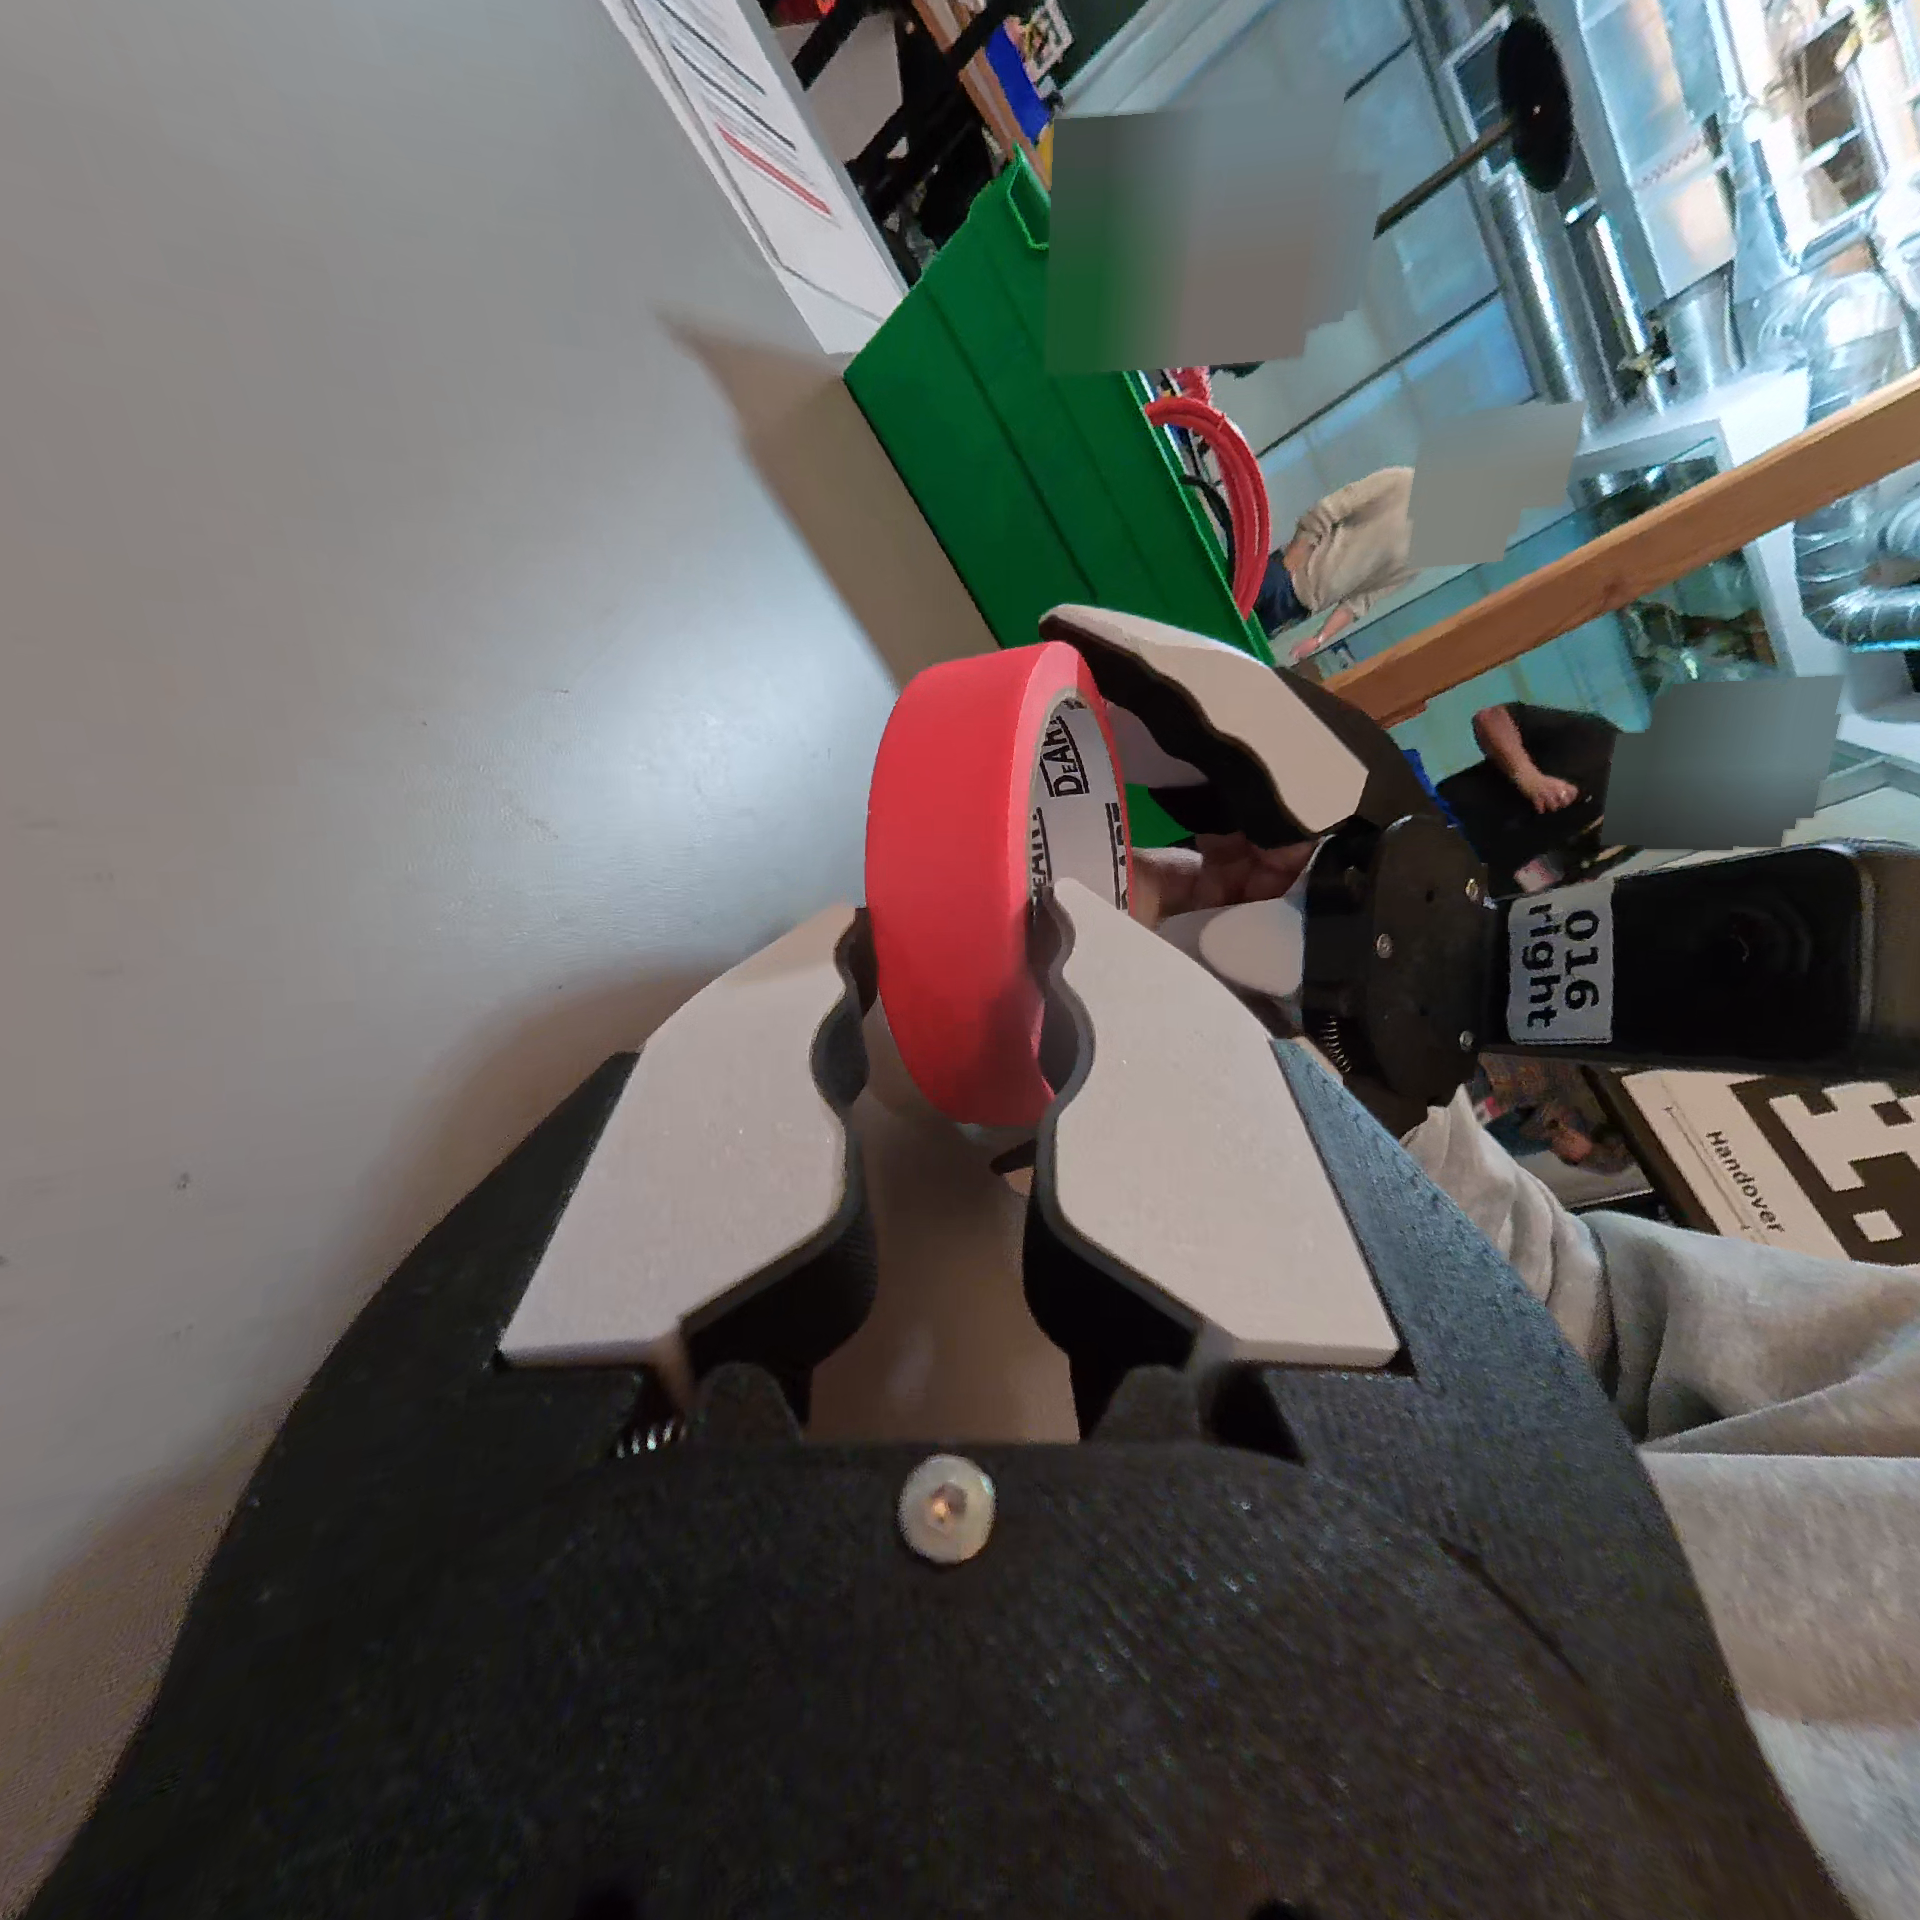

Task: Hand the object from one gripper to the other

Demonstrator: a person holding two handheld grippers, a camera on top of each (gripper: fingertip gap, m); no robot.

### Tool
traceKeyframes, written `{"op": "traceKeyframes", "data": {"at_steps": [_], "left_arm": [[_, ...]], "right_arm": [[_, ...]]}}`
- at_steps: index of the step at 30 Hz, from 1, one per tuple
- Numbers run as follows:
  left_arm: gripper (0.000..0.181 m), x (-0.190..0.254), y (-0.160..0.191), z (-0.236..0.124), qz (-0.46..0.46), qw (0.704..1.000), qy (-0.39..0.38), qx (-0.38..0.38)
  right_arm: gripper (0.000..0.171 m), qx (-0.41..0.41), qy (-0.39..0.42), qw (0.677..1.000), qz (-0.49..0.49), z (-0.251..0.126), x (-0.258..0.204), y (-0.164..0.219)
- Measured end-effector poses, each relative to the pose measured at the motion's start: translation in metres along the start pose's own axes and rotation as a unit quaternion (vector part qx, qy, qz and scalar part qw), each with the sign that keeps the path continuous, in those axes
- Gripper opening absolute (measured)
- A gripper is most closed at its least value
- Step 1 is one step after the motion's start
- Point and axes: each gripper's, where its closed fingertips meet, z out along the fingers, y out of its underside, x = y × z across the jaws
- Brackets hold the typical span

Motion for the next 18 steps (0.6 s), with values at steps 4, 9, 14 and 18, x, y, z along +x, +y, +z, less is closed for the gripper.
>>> {"op": "traceKeyframes", "data": {"at_steps": [4, 9, 14, 18], "left_arm": [[0.029, -0.001, -0.008, -0.005, -0.024, 0.999, 0.012, 0.028], [0.029, -0.001, -0.028, -0.018, -0.079, 0.991, 0.055, 0.093], [0.028, 0.007, -0.046, -0.031, -0.128, 0.97, 0.133, 0.156], [0.028, 0.015, -0.052, -0.036, -0.129, 0.961, 0.169, 0.176]], "right_arm": [[0.112, 0.014, 0.005, 1.0, 0.0, 0.0, 0.002, -0.002], [0.114, 0.048, 0.01, 0.998, 0.047, -0.005, 0.012, -0.009], [0.106, 0.127, -0.023, 0.978, 0.166, -0.017, 0.023, -0.027], [0.089, 0.2, -0.101, 0.931, 0.287, -0.031, 0.026, -0.043]]}}
